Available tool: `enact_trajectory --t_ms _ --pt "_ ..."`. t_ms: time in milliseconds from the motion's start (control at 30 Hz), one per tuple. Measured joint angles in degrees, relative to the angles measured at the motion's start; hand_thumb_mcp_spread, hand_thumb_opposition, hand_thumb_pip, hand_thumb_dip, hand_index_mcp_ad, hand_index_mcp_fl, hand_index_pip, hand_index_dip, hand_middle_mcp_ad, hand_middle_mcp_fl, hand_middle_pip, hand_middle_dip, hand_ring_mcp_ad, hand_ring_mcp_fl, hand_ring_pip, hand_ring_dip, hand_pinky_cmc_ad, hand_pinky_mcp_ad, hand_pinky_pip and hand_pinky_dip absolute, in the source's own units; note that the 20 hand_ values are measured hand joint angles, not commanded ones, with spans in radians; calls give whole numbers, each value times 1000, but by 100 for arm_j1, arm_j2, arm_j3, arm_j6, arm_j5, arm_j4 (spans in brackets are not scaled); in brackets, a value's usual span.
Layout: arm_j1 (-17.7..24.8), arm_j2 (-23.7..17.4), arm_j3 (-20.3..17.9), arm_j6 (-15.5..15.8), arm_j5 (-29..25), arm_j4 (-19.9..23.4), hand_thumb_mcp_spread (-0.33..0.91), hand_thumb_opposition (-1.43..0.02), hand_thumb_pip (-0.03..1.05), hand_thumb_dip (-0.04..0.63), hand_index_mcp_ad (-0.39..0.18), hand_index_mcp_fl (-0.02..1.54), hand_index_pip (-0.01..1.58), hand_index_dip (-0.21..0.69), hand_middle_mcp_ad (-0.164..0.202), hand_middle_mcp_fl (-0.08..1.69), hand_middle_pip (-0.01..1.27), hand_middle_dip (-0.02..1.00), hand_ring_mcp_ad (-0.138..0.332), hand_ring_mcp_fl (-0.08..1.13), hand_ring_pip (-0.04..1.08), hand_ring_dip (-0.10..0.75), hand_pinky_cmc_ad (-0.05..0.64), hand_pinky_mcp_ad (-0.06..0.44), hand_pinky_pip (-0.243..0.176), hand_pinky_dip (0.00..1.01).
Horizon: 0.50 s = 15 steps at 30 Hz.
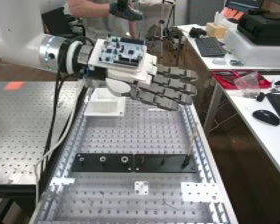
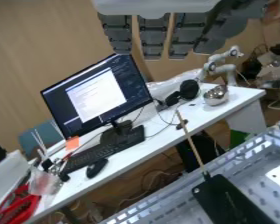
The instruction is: Grab the chopstick and place it in the clear container
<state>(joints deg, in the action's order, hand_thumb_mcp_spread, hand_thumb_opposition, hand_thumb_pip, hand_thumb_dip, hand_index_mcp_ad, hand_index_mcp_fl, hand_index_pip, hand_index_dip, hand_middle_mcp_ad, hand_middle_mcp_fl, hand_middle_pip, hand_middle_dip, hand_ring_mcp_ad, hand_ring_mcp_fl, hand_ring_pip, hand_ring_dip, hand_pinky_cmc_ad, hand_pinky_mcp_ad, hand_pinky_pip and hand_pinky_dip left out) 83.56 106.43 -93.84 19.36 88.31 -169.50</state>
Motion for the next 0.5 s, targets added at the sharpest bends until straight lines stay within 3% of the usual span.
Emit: enact_trajectory --t_ms 133,167,200,233,333,500 --pt "-72 167 -68 -550 -71 364 0 0 12 7 -38 3 7 19 63 23 16 42 68 16 14 16 33 51 -10 17" --pt "-80 189 -77 -632 -100 406 24 -30 58 0 -38 7 5 19 63 23 19 42 68 16 14 19 35 51 -10 21" --pt "-98 245 -98 -830 -167 519 72 -103 197 7 -37 3 7 19 63 23 30 42 73 16 16 19 42 51 -10 23" --pt "-114 303 -116 -1016 -223 627 115 -155 262 9 -35 2 7 19 66 17 38 42 82 16 16 19 44 54 -12 31" --pt "-158 476 -156 -1520 -358 933 129 -393 283 9 -12 2 3 19 65 21 66 40 122 17 24 16 129 101 -44 89" --pt "-218 744 -226 -2263 -598 1451 164 -569 346 9 5 2 21 33 65 19 101 40 194 16 59 19 227 164 -75 152"
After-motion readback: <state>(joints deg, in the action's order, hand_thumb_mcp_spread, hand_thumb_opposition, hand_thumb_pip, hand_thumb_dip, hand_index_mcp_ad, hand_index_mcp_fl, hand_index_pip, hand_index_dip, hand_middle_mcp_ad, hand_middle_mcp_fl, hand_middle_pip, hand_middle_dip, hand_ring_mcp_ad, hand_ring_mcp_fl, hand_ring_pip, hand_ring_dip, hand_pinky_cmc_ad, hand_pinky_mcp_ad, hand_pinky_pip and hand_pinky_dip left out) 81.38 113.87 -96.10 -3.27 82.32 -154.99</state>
